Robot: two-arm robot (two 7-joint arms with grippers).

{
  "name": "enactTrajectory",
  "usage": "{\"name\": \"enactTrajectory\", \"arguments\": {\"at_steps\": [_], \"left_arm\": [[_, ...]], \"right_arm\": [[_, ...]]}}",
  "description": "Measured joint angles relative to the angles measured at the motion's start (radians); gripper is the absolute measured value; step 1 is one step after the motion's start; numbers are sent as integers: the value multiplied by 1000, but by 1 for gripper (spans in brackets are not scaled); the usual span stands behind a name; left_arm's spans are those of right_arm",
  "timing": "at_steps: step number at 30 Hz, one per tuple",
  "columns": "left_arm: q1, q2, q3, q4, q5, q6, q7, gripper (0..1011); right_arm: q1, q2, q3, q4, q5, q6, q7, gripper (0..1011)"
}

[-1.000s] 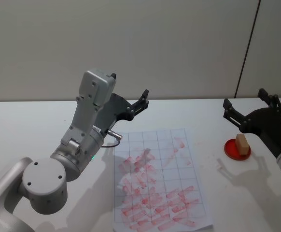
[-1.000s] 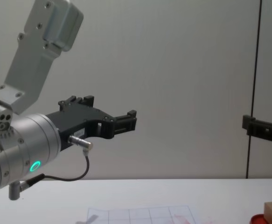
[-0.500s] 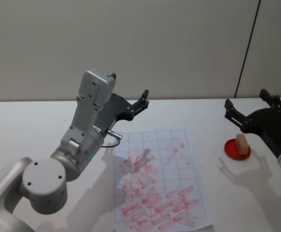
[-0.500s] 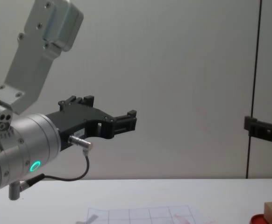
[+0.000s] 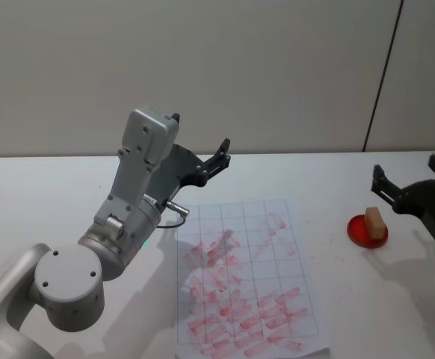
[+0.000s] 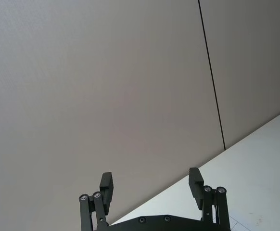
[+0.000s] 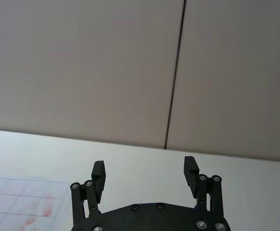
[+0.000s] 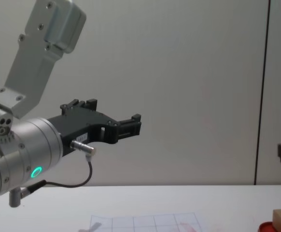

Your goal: Use the one hand to pick up the stamp and affix it onto the A4 paper.

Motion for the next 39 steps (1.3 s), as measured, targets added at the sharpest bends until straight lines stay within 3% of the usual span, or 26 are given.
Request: {"name": "enactTrajectory", "arguments": {"at_steps": [15,39], "left_arm": [[0,0,0,0,0,0,0,1001],[0,0,0,0,0,0,0,1001]], "right_arm": [[40,-43,-4,121,-50,120,-97,1001],[58,-96,-39,180,-118,146,-90,1001]]}}
